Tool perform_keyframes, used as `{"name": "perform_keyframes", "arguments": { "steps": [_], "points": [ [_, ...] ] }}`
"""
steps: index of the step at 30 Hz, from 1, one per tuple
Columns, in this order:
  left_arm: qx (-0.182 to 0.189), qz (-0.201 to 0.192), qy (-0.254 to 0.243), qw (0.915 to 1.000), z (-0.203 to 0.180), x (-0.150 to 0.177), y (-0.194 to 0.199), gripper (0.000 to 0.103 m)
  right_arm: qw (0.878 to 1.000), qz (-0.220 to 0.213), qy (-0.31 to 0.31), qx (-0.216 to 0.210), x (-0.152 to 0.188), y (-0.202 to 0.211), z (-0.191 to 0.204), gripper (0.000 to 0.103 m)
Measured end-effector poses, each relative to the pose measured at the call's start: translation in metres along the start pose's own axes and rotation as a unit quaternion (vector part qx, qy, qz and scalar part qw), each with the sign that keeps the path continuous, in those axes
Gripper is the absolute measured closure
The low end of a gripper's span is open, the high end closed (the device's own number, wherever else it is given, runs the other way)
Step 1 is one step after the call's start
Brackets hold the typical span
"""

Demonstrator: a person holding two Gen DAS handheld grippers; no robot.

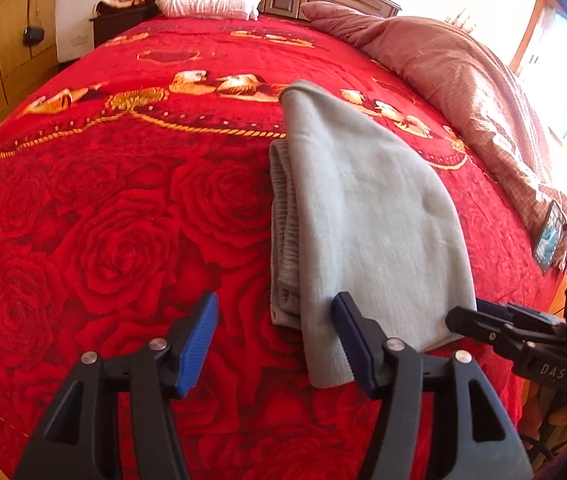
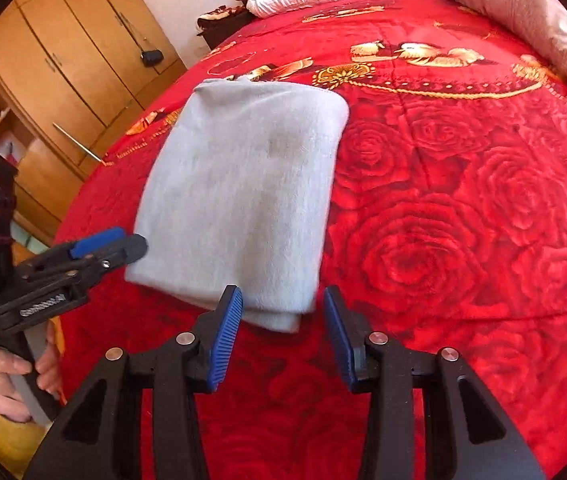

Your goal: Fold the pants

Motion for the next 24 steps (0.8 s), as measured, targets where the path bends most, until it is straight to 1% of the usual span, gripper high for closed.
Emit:
{"name": "perform_keyframes", "arguments": {
  "steps": [1,3,4,6,7,8,10,11,13,15,16,17,18,20,24],
  "points": [
    [-0.002,-0.003,-0.01,0.9999,-0.003,0.001,0.003,0.04,1.0,0.002,0.007,0.012,0.002,0.004,0.0,0.057],
    [-0.005,-0.005,-0.025,0.9997,-0.01,0.003,0.01,0.04,0.999,0.003,0.022,0.034,0.005,0.013,0.0,0.051],
    [-0.004,-0.006,-0.026,0.9996,-0.012,0.004,0.012,0.04,0.999,0.004,0.028,0.045,0.008,0.017,-0.001,0.049],
    [0.003,-0.003,-0.021,0.9998,-0.018,0.007,0.017,0.037,0.998,0.006,0.034,0.061,0.011,0.023,-0.001,0.042],
    [0.005,-0.002,-0.019,0.9998,-0.02,0.009,0.019,0.033,0.997,0.009,0.034,0.065,0.013,0.025,-0.002,0.041],
    [0.003,-0.001,-0.019,0.9998,-0.022,0.01,0.02,0.026,0.997,0.011,0.033,0.068,0.015,0.026,-0.003,0.039],
    [-0.013,-0.002,-0.026,0.9996,-0.026,0.014,0.02,0.018,0.996,0.014,0.038,0.078,0.017,0.022,-0.002,0.036],
    [-0.021,-0.001,-0.03,0.9993,-0.028,0.017,0.018,0.016,0.995,0.017,0.041,0.084,0.021,0.02,-0.002,0.036],
    [-0.03,0.007,-0.036,0.9989,-0.03,0.023,0.011,0.015,0.994,0.023,0.047,0.098,0.024,0.01,-0.003,0.036],
    [-0.037,0.025,-0.036,0.9984,-0.032,0.03,0.001,0.015,0.992,0.021,0.057,0.113,0.027,0.003,-0.001,0.032],
    [-0.039,0.034,-0.034,0.9981,-0.032,0.034,-0.003,0.015,0.991,0.019,0.06,0.116,0.029,0.002,-0.001,0.03],
    [-0.044,0.039,-0.032,0.9978,-0.032,0.037,-0.007,0.014,0.991,0.015,0.061,0.119,0.029,0.0,0.001,0.025],
    [-0.053,0.038,-0.035,0.9973,-0.032,0.04,-0.01,0.013,0.991,0.013,0.06,0.119,0.029,-0.003,0.002,0.02],
    [-0.061,0.028,-0.044,0.9968,-0.035,0.042,-0.012,0.007,0.991,0.006,0.057,0.123,0.03,-0.005,0.005,0.016],
    [-0.066,0.025,-0.045,0.9965,-0.038,0.045,-0.018,0.002,0.991,-0.008,0.055,0.123,0.03,-0.007,0.004,0.014]
  ]
}}
Point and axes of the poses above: each gripper's, at about its wrist camera, not at the fingertips, and y roughly against the way its jaws point, z to its left, x to its underside, the point moved 5 cm from there along -y, roughly the way its jaws point, and after that the axes turned 6 degrees about -z, right-handed, at the moved point
